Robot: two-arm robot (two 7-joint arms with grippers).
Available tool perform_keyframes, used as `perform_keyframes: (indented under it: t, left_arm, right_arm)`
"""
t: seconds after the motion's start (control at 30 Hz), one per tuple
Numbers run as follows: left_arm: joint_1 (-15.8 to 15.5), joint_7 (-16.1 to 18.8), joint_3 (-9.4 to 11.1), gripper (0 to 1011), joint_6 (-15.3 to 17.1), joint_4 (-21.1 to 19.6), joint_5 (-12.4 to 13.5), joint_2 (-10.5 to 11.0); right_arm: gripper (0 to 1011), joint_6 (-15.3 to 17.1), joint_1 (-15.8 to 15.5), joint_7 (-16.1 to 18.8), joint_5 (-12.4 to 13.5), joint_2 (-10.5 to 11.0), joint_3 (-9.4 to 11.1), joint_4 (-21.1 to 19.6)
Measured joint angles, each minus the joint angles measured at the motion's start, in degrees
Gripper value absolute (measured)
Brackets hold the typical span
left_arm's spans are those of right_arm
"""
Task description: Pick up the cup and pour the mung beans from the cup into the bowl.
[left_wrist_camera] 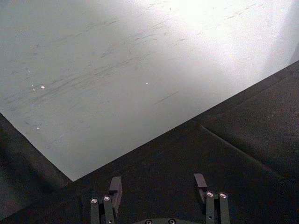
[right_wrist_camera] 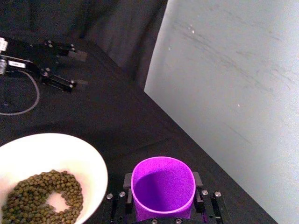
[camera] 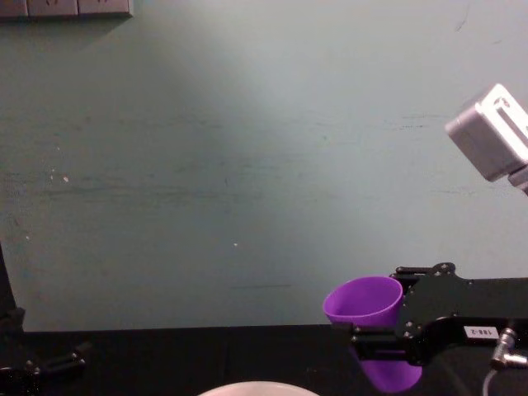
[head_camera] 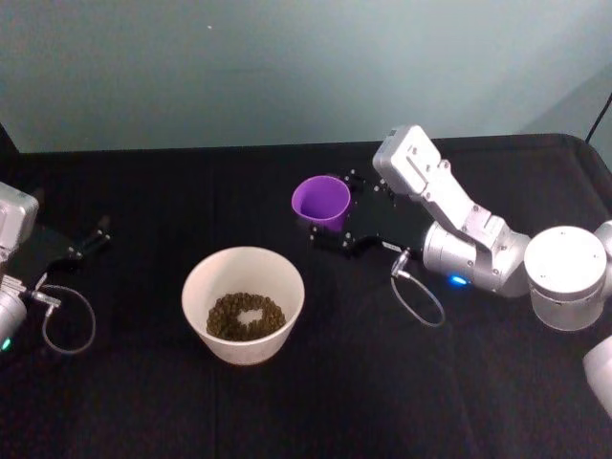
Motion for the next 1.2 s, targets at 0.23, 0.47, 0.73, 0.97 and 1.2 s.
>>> perform_keyframes:
  t: [0.23,0.47,0.73,0.97,1.2]
  left_arm:
    - [0.00,0.00,0.00,1000,0.00,0.00,0.00,0.00]
    - [0.00,0.00,0.00,1000,0.00,0.00,0.00,0.00]
    - [0.00,0.00,0.00,1000,0.00,0.00,0.00,0.00]
    - [0.00,0.00,0.00,1000,0.00,0.00,0.00,0.00]
    - [0.00,0.00,0.00,1000,0.00,0.00,0.00,0.00]
  right_arm:
    - [724,-3.58,-0.66,0.05,1.63,1.31,-0.38,0.36]
    - [724,-9.85,-1.18,1.90,6.97,2.02,0.79,4.33]
    - [724,-14.43,-1.08,4.85,13.98,1.36,1.95,10.66]
    - [724,-15.96,-0.90,4.42,17.08,-0.32,1.97,14.74]
    - [724,-16.50,-0.83,2.72,19.30,-1.28,1.96,17.83]
